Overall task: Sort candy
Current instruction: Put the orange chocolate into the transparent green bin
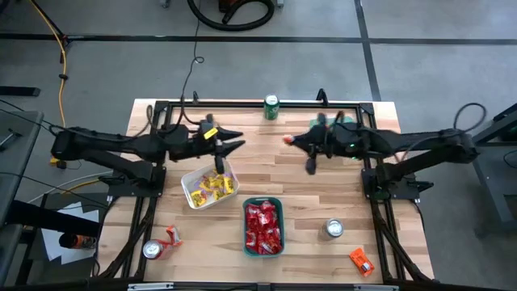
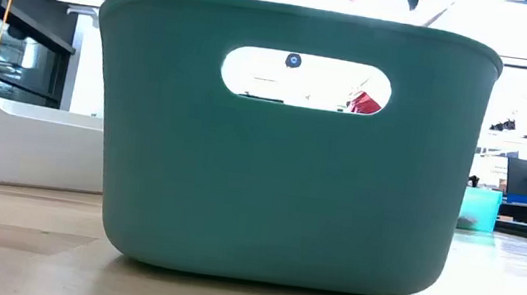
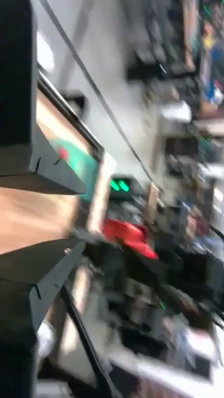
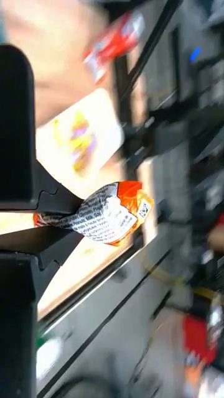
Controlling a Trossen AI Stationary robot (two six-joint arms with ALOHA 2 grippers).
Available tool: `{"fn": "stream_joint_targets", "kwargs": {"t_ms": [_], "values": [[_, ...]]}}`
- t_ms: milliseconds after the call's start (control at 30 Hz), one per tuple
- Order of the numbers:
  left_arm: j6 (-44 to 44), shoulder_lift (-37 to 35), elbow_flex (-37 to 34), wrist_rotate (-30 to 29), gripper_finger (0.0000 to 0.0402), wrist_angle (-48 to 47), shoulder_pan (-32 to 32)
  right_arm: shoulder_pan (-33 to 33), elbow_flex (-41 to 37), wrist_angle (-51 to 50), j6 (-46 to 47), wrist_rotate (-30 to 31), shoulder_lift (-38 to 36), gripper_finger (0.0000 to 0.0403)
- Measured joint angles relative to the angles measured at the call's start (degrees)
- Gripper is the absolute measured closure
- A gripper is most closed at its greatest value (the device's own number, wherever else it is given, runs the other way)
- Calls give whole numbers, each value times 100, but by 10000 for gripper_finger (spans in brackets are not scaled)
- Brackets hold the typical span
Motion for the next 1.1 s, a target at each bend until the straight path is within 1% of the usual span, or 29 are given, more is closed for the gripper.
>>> {"fn": "stream_joint_targets", "kwargs": {"t_ms": [67,167,300,433,533,667,767,833,900,1000,1100], "values": [[-85,-251,-1,-265,283,-628,0,-89,-18,-845,113,235,-336,390],[-249,-442,-52,-373,279,-998,0,-271,-259,-1863,418,689,-841,390],[-603,-483,-424,-377,279,-604,-7,-587,-981,-2657,1257,1201,-1536,390],[-1195,-430,-787,-379,279,14,-9,-1040,-1848,-2900,2294,1643,-2152,391],[-1567,-422,-943,-379,279,188,-9,-1506,-2151,-2881,2912,1839,-2345,391],[-1795,-426,-1005,-383,279,237,-11,-2202,-2218,-3044,3222,1661,-2149,391],[-1798,-428,-1000,-383,279,297,-11,-2727,-2173,-3063,3256,1264,-1866,387],[-1800,-428,-1000,-383,279,289,-11,-3048,-2118,-3074,3258,980,-1645,374],[-1804,-428,-1000,-383,279,337,-11,-3332,-2105,-3154,3205,705,-1434,348],[-1806,-428,-998,-383,279,452,-11,-3603,-2098,-3139,3164,257,-1176,293],[-1806,-428,-998,-383,279,457,-11,-3685,-2098,-3124,3130,139,-1037,231]]}}
